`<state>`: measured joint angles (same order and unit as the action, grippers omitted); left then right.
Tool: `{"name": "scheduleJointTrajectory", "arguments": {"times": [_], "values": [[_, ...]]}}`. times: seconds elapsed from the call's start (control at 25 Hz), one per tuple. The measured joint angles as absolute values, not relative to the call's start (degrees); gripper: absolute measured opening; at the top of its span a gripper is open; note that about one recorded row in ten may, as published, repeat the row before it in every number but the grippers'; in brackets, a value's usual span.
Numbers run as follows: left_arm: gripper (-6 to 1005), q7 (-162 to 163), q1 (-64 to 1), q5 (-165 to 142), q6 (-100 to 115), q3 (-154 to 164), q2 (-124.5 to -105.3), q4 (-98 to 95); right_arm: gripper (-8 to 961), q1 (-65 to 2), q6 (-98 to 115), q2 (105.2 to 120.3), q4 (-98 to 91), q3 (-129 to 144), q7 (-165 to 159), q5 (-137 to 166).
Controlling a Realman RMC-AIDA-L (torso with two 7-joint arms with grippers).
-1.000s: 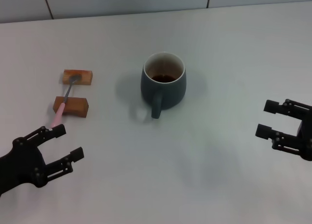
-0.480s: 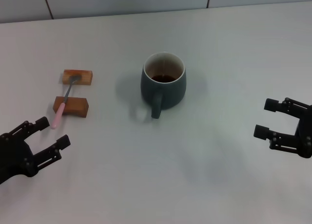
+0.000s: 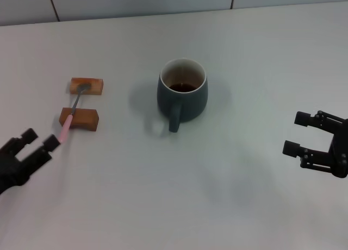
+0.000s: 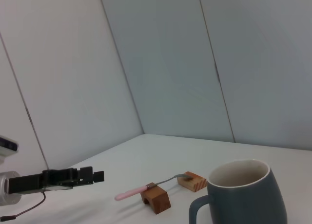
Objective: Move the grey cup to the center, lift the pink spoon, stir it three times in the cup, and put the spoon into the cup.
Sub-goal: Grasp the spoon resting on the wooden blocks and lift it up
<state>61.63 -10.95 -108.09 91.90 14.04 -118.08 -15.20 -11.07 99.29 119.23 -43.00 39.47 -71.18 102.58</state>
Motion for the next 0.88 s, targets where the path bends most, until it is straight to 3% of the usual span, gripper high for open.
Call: {"name": "scheduleJointTrajectory", "arguments": {"times": [0.88], "values": [[729,82.1,-10.2,-108.1,87.7,8.6,-118.20,-9.2,828,-11.4,99.0,119.09,-42.4,39.6,-71.2,102.9]]}}
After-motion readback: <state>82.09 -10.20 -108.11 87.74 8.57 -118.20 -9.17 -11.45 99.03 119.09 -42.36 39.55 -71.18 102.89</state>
